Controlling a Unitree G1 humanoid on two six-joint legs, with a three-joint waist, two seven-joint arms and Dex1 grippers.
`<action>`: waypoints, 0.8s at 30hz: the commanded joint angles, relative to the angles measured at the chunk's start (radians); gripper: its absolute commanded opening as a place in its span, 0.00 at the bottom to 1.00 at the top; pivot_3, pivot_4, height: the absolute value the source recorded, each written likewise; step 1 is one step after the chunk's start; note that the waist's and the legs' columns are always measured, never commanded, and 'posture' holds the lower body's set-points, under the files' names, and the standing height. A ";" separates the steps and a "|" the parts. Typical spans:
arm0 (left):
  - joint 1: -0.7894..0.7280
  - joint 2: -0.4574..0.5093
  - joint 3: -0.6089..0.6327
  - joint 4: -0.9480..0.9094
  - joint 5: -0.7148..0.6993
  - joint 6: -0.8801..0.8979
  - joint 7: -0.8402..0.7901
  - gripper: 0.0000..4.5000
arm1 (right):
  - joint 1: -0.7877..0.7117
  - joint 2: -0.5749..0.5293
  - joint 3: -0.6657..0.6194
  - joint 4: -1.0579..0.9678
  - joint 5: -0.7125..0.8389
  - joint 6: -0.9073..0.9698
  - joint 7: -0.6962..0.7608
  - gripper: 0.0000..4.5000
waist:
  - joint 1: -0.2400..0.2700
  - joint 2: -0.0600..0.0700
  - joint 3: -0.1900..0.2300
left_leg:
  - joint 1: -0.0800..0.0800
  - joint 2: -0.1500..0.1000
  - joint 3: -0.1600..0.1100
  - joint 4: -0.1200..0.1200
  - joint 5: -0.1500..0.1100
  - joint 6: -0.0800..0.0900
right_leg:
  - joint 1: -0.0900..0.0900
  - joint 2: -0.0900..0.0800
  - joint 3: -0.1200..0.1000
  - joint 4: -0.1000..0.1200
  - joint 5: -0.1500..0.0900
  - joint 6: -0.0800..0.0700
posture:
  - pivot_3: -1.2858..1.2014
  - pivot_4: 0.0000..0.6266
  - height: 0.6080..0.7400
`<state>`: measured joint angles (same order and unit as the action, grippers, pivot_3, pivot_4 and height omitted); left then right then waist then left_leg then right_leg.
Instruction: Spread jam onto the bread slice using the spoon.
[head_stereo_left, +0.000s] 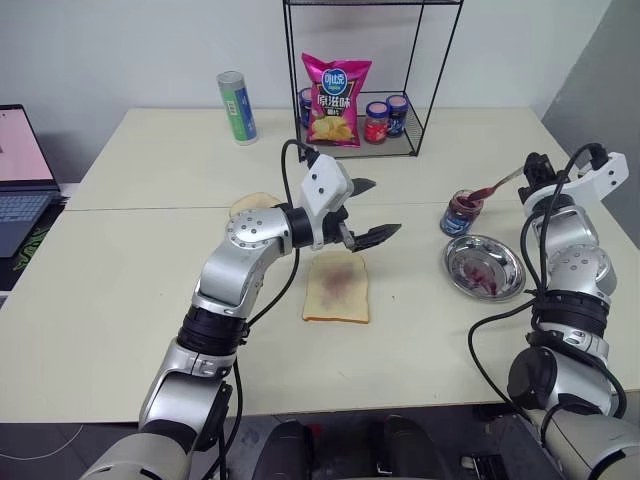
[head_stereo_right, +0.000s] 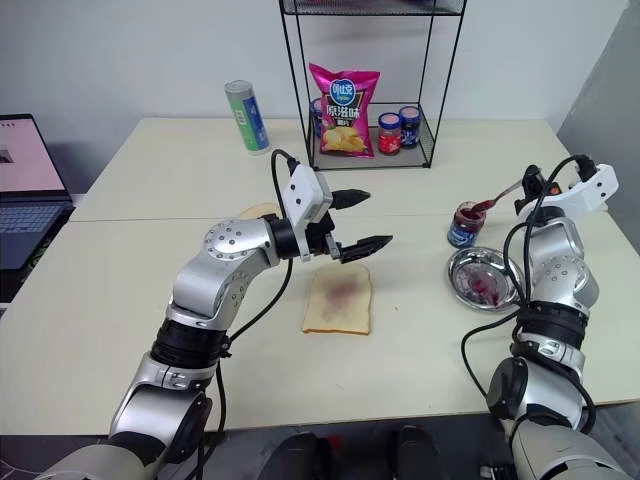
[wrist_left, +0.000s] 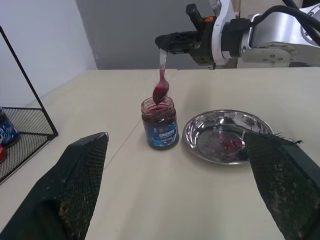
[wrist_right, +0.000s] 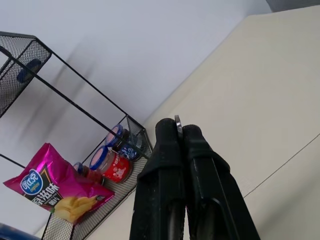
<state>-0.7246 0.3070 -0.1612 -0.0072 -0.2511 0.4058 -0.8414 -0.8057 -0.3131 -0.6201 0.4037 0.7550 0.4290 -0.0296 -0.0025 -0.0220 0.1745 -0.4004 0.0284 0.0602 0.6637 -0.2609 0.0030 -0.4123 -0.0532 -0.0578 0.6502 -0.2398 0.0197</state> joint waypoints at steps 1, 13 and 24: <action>-0.025 0.003 0.010 -0.022 -0.013 -0.020 -0.007 1.00 | -0.039 0.006 -0.076 -0.037 0.092 0.009 -0.047 0.00 | 0.000 0.000 0.000 | 0.000 0.000 0.000 0.000 0.000 0.000 | 0.000 0.000 0.000 0.000 0.000 0.000 | 0.52 0.24 1.00; -0.074 0.061 0.058 0.019 -0.068 -0.002 -0.084 1.00 | -0.056 0.062 -0.134 -0.151 0.286 0.068 -0.165 0.00 | -0.002 0.001 0.001 | 0.000 0.001 0.000 0.000 0.000 0.000 | -0.001 0.000 0.000 0.001 0.000 0.000 | 0.52 0.24 1.00; 0.045 0.194 0.112 -0.140 -0.151 0.112 -0.138 1.00 | -0.054 0.171 0.003 -0.406 0.436 0.189 -0.297 0.00 | -0.008 0.002 0.001 | -0.001 0.001 0.000 -0.001 0.000 0.000 | -0.002 -0.001 0.001 0.001 0.000 0.000 | 0.52 0.24 1.00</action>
<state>-0.7010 0.4726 -0.0940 -0.0860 -0.3772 0.4958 -0.9745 -0.8498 -0.1501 -0.6680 0.0878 1.1501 0.5883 -0.3156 -0.0102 -0.0202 0.1751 -0.4011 0.0301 0.0611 0.6623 -0.2610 0.0029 -0.4153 -0.0539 -0.0556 0.6511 -0.2398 0.0196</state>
